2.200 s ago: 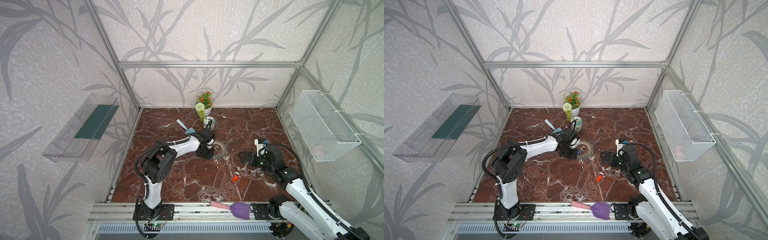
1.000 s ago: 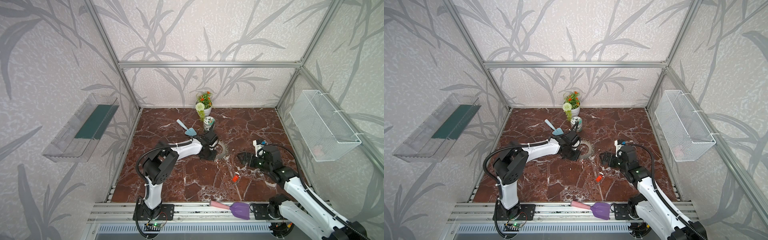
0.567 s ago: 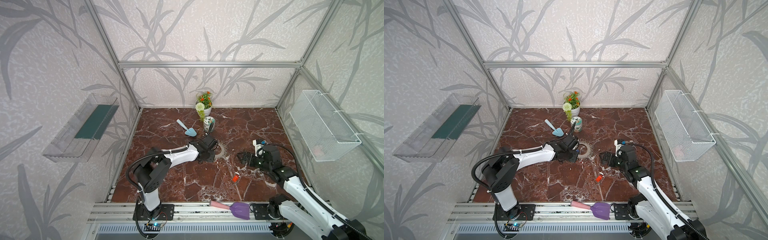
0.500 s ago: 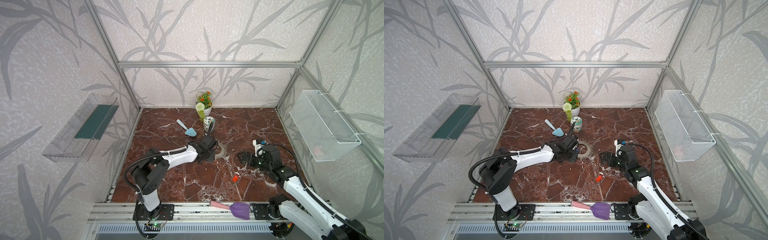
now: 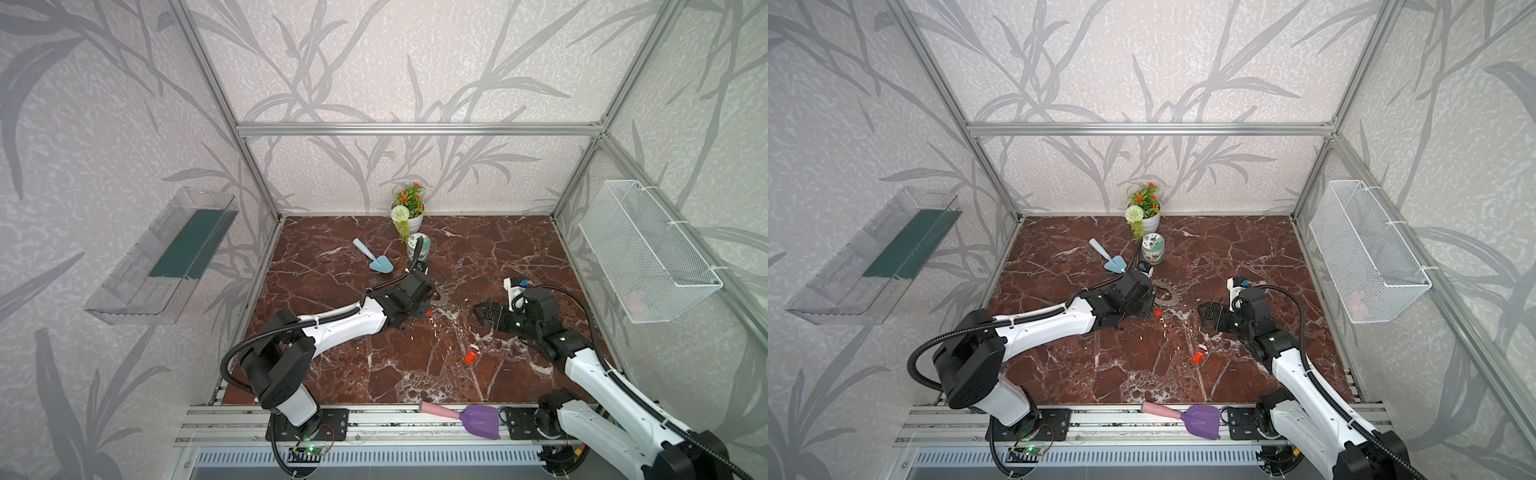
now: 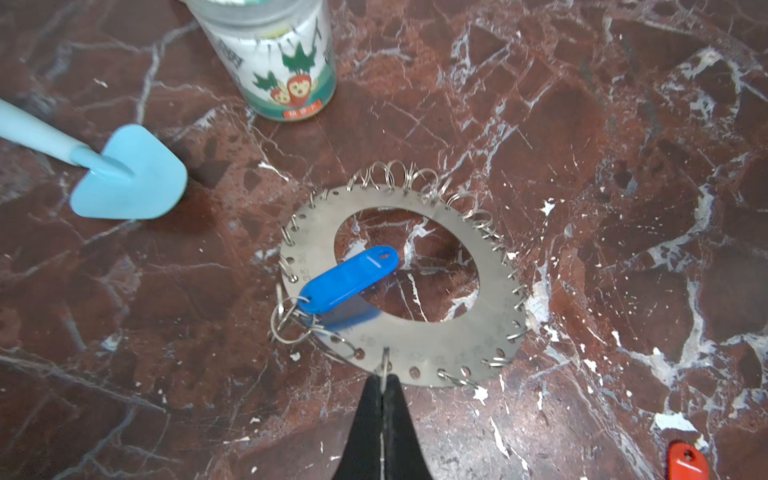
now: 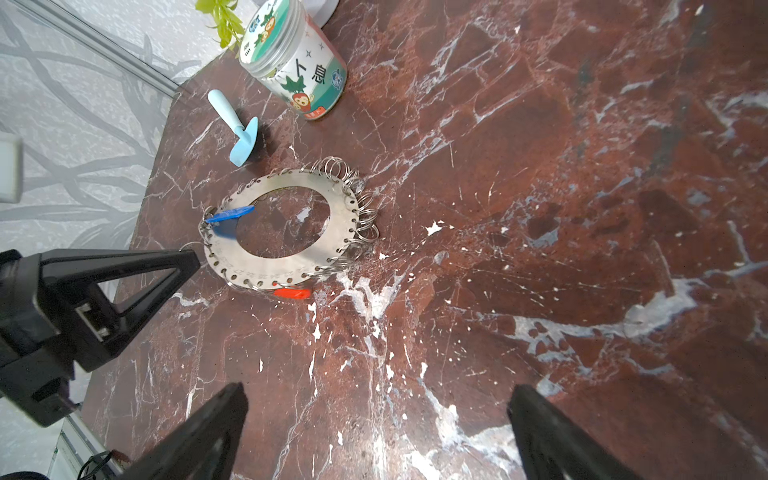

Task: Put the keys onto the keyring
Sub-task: 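Close the left gripper on the steel ring plate's edge, then lift the plate with the left gripper while the right gripper approaches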

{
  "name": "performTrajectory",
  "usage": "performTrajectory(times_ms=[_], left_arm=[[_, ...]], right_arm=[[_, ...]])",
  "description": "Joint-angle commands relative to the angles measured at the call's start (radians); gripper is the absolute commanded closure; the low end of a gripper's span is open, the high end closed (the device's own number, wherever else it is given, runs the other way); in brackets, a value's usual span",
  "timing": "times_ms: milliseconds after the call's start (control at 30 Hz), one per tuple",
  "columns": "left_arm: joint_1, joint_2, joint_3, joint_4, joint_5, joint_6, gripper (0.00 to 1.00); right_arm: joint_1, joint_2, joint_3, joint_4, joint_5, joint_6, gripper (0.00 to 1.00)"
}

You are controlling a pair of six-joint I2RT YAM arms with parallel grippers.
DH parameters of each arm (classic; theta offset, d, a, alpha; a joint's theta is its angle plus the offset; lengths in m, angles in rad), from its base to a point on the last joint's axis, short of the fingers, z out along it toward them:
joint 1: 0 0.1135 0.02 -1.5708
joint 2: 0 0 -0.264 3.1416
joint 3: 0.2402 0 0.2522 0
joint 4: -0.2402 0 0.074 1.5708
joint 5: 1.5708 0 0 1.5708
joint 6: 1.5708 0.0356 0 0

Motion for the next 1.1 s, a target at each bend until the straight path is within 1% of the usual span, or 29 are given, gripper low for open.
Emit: performTrajectory(times_ms=[0, 100, 300, 400, 467, 700, 767, 967, 1067], left_arm=[[-0.013, -0.062, -0.026, 0.083, -0.097, 0.031, 1.0], [-0.016, -0.094, -0.046, 0.133, -0.122, 0.046, 1.0], [-0.017, -0.134, -0.071, 0.251, -0.124, 0.094, 1.0], [-0.017, -0.16, -0.102, 0.346, -0.097, 0.119, 1.0], [-0.018, -0.174, -0.113, 0.392, -0.06, 0.143, 1.0], [-0.009, -0.236, -0.116, 0.45, 0.108, 0.206, 1.0], [0.007, -0.257, -0.115, 0.454, 0.176, 0.207, 1.0], [0.069, -0.284, -0.054, 0.399, 0.418, 0.209, 1.0], [0.116, -0.274, 0.003, 0.355, 0.561, 0.202, 1.0]], right_arm=[[0.004, 0.006, 0.04, 0.03, -0.01, -0.012, 0.01], [0.004, 0.017, 0.044, 0.037, -0.01, -0.014, 0.01], [0.005, 0.043, 0.066, 0.062, -0.011, -0.015, 0.01], [0.004, 0.055, 0.079, 0.086, -0.014, -0.011, 0.01], [0.004, 0.064, 0.09, 0.102, -0.016, -0.008, 0.01], [-0.001, 0.081, 0.119, 0.195, -0.061, -0.003, 0.01], [-0.01, 0.075, 0.118, 0.234, -0.077, 0.004, 0.01], [-0.068, 0.047, 0.115, 0.373, -0.172, 0.062, 0.01], [-0.077, 0.044, 0.128, 0.434, -0.222, 0.075, 0.0]])
